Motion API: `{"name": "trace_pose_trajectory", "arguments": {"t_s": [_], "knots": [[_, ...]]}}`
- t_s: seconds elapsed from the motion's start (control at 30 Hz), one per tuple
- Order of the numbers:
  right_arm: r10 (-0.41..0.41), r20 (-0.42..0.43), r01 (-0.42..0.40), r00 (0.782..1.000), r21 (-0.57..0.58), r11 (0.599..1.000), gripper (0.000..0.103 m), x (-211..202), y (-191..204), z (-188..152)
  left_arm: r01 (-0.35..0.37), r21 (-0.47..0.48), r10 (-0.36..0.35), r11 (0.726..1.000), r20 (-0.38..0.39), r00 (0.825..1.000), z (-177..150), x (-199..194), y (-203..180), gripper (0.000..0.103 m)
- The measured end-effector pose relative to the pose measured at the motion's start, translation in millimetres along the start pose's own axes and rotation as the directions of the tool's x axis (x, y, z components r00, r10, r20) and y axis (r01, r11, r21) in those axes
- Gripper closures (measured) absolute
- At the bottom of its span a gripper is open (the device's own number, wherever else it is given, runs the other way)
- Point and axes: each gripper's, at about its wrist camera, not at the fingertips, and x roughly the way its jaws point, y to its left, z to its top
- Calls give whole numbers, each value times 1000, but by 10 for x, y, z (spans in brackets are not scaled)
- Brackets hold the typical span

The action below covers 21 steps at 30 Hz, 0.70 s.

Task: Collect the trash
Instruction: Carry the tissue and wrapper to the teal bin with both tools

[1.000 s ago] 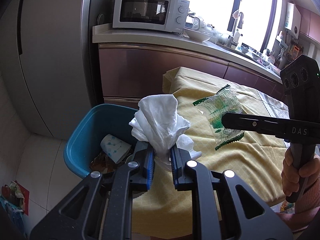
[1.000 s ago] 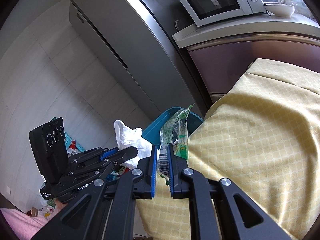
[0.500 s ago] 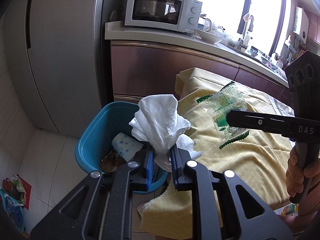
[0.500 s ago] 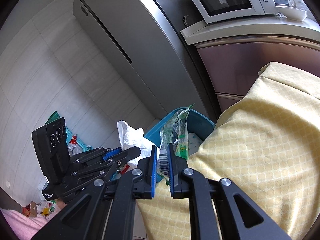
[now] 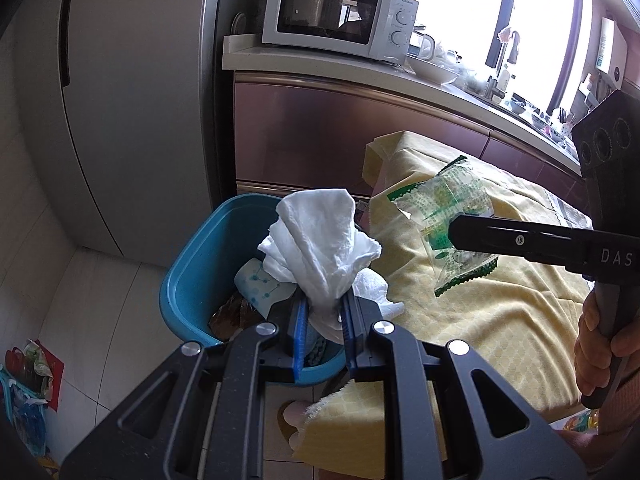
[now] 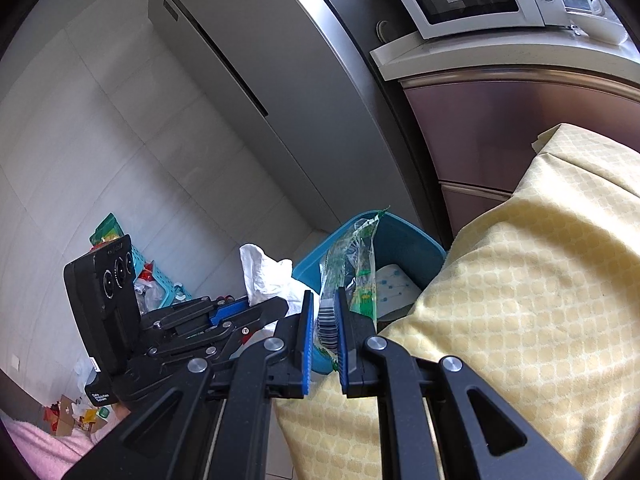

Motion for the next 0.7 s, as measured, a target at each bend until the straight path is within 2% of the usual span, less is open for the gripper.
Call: {"name": "trace_pose_trajectory", "arguments": {"t_s": [0.7], "knots": [[-2, -38, 2, 999, 3, 1000, 94, 242, 27, 77, -16, -25, 15, 1000, -28, 1000, -20, 160, 106, 88]]}}
